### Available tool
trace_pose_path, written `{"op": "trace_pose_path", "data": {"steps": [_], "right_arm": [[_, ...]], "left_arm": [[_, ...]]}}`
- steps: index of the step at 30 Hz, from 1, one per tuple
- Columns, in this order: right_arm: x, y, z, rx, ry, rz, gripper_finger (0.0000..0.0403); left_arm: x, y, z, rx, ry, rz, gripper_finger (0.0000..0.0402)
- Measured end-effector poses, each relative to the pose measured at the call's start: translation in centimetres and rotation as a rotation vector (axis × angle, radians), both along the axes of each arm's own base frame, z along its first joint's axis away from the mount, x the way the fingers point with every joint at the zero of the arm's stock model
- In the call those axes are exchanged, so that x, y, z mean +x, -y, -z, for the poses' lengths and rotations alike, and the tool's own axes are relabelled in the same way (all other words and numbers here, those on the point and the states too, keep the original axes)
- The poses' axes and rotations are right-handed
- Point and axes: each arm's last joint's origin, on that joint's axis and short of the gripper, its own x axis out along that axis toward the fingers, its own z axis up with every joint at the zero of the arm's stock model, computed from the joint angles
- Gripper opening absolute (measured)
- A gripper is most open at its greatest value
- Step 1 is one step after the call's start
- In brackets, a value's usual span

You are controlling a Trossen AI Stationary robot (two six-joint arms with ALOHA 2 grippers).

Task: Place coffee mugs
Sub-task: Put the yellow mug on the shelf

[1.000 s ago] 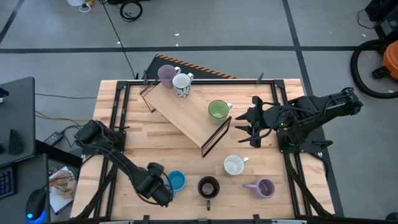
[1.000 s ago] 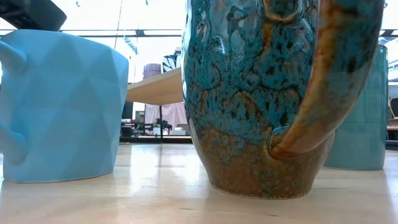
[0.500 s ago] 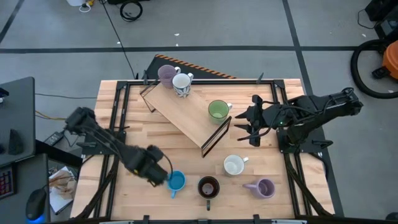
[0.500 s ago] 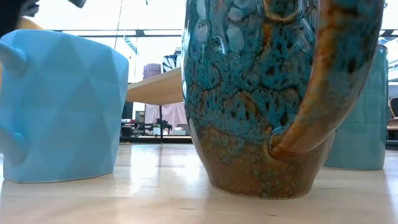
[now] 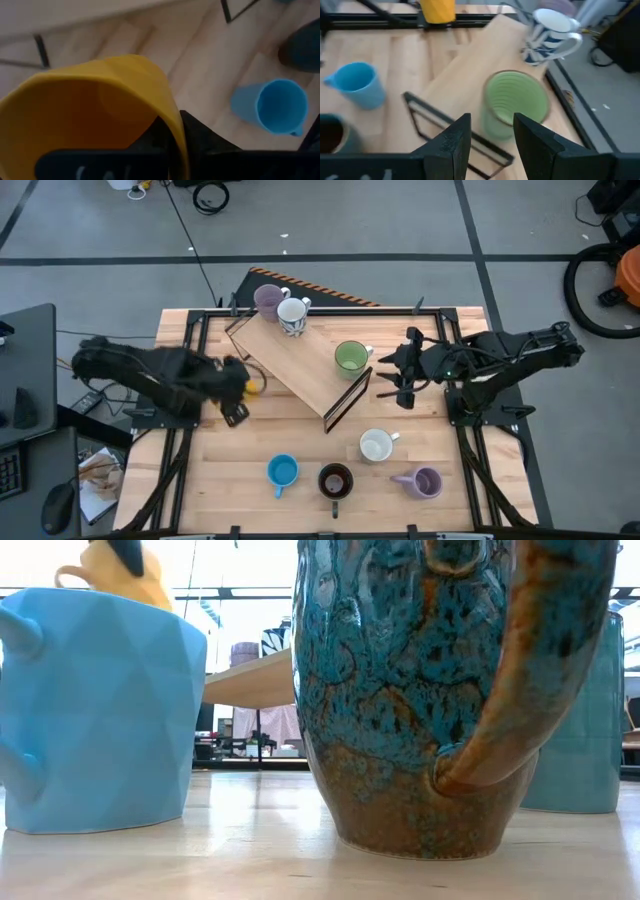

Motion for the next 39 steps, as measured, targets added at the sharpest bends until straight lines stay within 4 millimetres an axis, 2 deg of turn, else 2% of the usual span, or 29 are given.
{"op": "trace_pose_path", "data": {"steps": [5,9,17,23,31,39], "right_arm": [[0.3,1.1,-0.2,-0.011,0.032,0.083,0.0154],[0.7,2.2,-0.7,-0.017,0.086,0.150,0.0154],[1.3,4.4,-1.7,0.003,0.209,0.249,0.0154],[1.4,4.7,-1.7,0.025,0.223,0.248,0.0154],[1.4,4.7,-1.7,0.028,0.217,0.240,0.0154],[1.4,4.6,-1.7,0.035,0.215,0.225,0.0154]], "left_arm": [[-1.5,-3.0,-1.3,0.130,0.044,0.060,0.0029],[-1.4,-5.4,-1.4,0.200,0.031,0.077,0.0029],[0.8,-10.9,-1.9,0.159,-0.009,0.073,0.0029],[1.8,-14.4,-2.1,0.148,-0.108,0.032,0.0029],[3.7,-16.8,-2.0,0.116,-0.180,0.028,0.0029],[4.8,-17.6,-0.1,0.078,-0.296,0.115,0.0029]]}}
